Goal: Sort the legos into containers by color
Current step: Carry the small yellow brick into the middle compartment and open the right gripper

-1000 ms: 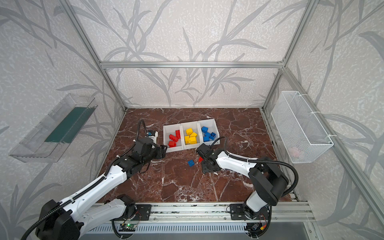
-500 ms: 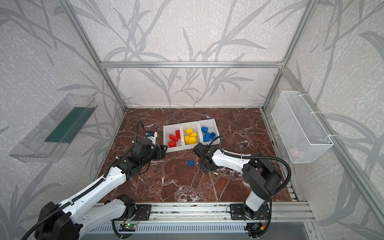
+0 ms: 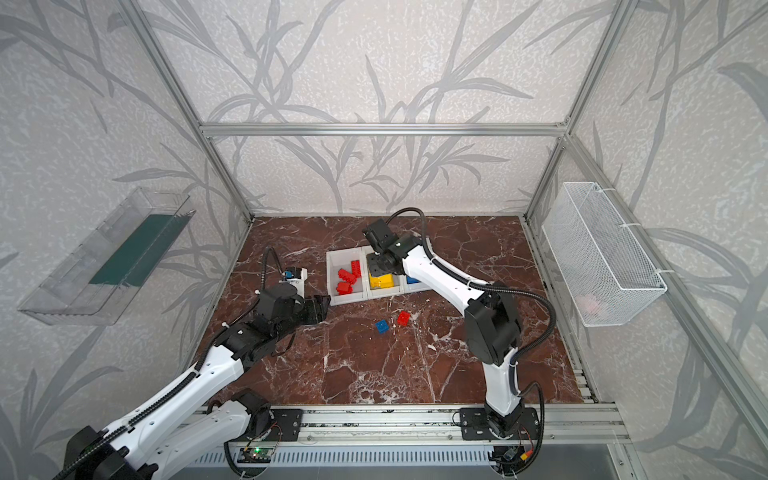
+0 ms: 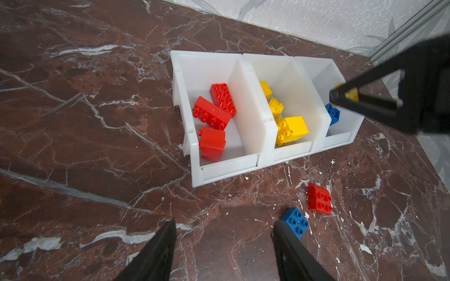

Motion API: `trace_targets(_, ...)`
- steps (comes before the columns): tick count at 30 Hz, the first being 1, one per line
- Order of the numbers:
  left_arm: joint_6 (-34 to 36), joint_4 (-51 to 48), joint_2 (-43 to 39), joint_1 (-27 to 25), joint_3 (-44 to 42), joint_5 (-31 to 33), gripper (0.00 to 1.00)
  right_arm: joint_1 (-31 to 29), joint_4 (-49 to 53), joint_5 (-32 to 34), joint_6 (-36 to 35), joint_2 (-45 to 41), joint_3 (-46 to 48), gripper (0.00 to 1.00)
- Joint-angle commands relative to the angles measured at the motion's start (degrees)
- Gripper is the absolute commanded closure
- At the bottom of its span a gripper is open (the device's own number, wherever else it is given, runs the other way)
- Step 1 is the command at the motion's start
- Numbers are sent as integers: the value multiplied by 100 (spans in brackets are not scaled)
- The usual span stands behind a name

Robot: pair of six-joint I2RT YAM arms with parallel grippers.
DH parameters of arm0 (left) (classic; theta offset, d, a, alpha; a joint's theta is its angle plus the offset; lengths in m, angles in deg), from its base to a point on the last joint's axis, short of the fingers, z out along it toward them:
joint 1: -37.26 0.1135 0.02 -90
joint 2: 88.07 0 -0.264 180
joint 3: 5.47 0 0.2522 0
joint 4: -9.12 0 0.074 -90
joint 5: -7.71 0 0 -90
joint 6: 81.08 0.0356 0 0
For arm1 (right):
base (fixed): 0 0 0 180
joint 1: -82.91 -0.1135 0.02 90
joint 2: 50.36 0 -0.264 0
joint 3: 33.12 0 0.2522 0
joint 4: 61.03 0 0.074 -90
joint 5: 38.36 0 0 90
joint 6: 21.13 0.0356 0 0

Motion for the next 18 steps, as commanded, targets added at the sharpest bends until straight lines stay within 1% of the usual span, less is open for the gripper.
trace_targets(1, -202, -256, -220, 23, -80, -74, 35, 192, 523, -65, -319, 558, -591, 67)
trace_targets(3, -233, -322, -341, 19, -124, -81, 35, 219, 657, -78, -338, 799, -871, 65)
trace_targets(4, -249, -340, -396, 17, -164, -68, 34, 228, 707, -88, -342, 877, -957, 62)
trace_targets(5, -271, -354, -449, 19, -198, -56, 34, 228, 716, -80, -340, 918, -990, 57)
trace_targets(7, -309, -355, -524, 18, -255, -70, 34, 241, 741, -71, -313, 939, -1022, 41)
trace_targets(9, -331, -352, -545, 19, -275, -101, 34, 237, 730, -57, -307, 888, -980, 33)
trace_targets(12, -332, -330, -528, 17, -277, -153, 34, 238, 667, -52, -301, 761, -876, 29)
trace_targets(18, -352, -330, -475, 21, -267, -207, 35, 241, 589, -119, -250, 473, -693, 29)
